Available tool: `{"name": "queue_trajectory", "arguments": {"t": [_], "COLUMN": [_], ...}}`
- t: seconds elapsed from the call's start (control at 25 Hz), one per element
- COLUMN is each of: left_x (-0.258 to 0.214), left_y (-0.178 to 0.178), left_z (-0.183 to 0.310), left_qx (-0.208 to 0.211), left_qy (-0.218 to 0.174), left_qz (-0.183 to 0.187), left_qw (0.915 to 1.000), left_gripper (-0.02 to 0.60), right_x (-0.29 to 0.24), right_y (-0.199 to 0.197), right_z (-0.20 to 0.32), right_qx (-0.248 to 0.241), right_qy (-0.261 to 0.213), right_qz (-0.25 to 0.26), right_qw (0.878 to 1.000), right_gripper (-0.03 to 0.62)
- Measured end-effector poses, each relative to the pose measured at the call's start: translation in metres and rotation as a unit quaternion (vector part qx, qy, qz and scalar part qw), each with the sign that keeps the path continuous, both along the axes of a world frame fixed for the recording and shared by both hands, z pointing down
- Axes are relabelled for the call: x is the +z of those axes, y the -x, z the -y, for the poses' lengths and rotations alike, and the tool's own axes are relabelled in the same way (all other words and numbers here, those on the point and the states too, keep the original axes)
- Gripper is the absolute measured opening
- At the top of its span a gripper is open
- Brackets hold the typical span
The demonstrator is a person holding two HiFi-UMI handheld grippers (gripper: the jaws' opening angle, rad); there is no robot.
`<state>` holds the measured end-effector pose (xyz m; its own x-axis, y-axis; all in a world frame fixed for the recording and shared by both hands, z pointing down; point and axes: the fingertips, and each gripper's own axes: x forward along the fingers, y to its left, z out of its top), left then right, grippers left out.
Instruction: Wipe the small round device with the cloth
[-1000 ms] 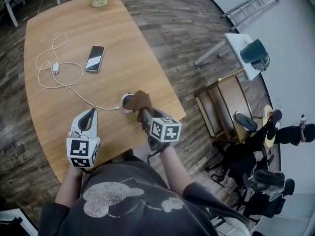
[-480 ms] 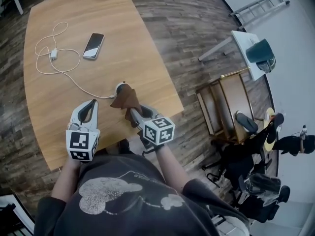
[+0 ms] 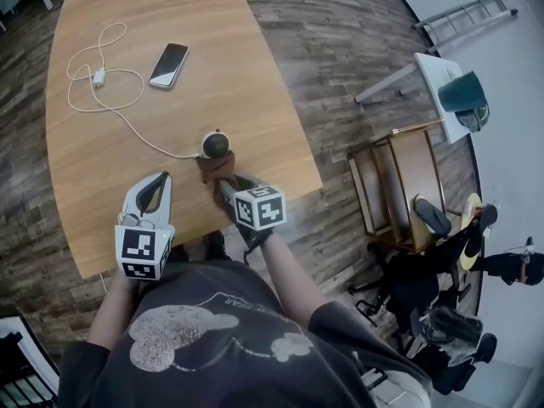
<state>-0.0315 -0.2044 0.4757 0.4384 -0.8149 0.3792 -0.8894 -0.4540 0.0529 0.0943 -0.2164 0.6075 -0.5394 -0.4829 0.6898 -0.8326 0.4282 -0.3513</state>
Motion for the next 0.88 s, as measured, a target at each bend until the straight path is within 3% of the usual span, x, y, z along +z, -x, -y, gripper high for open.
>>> {"name": "queue_trajectory", "arguments": {"t": [0.24, 0.4, 0.52, 0.68, 0.8, 0.88], "left_x": [0.012, 0.017, 0.009, -0.003, -0.011, -0.014], "left_y": [0.010, 0.011, 0.008, 0.006, 0.006, 0.007], "left_z": [-0.005, -0.002, 0.006, 0.021, 0.035, 0.043], "left_qx": [-0.011, -0.014, -0.011, -0.016, -0.024, -0.029], "left_qy": [0.013, 0.022, 0.010, -0.012, -0.028, -0.036], "left_qz": [0.007, 0.002, -0.001, -0.001, -0.002, -0.001], "left_qw": [0.9998, 0.9997, 0.9999, 0.9998, 0.9993, 0.9989], "left_gripper": [0.018, 0.018, 0.018, 0.018, 0.018, 0.019], "right_x": [0.015, 0.012, -0.009, -0.050, -0.073, -0.075], "right_y": [-0.002, -0.011, -0.031, -0.059, -0.066, -0.063], "right_z": [-0.004, -0.004, 0.004, 0.032, 0.057, 0.070], "right_qx": [0.013, 0.022, 0.047, 0.081, 0.087, 0.080], "right_qy": [0.041, 0.043, 0.013, -0.065, -0.122, -0.134], "right_qz": [-0.011, -0.008, 0.001, 0.014, 0.023, 0.026], "right_qw": [0.999, 0.999, 0.999, 0.995, 0.988, 0.987], "right_gripper": [0.074, 0.074, 0.074, 0.074, 0.074, 0.074]}}
